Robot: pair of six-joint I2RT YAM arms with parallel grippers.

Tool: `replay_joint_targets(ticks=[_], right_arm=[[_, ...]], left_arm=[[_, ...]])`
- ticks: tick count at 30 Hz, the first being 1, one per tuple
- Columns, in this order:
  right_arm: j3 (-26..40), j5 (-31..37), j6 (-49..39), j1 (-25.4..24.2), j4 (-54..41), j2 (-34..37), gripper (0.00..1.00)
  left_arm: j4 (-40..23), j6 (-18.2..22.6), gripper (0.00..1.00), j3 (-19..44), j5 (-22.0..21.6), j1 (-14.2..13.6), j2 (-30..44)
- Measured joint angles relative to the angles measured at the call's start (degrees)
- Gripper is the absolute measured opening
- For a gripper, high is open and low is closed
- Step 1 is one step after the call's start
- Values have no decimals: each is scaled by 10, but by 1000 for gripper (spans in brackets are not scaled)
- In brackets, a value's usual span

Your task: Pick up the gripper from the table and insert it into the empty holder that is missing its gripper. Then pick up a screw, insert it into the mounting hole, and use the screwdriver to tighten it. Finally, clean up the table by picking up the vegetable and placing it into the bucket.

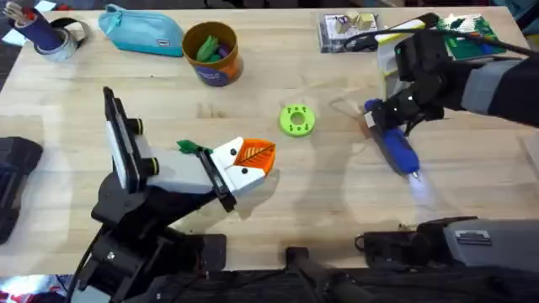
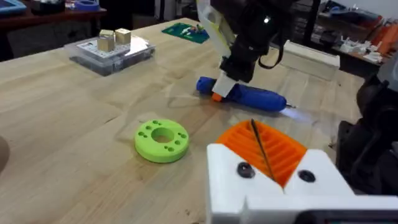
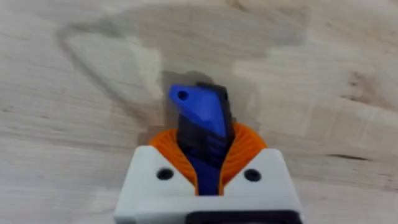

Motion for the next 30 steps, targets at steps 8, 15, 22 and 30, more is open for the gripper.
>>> replay_joint_targets(ticks=[8,15,22,30], right_arm=[[10,6,-8,1,-3,17,449],[10,8,-9,2,0,17,360],[11,7,-11,2,1,18,199],[15,7,-11,2,-4,17,182]], left_arm=[[0,0,16,0,0,0,0],[0,0,16,0,0,0,0],[0,0,16,0,0,0,0],[0,0,16,0,0,0,0]])
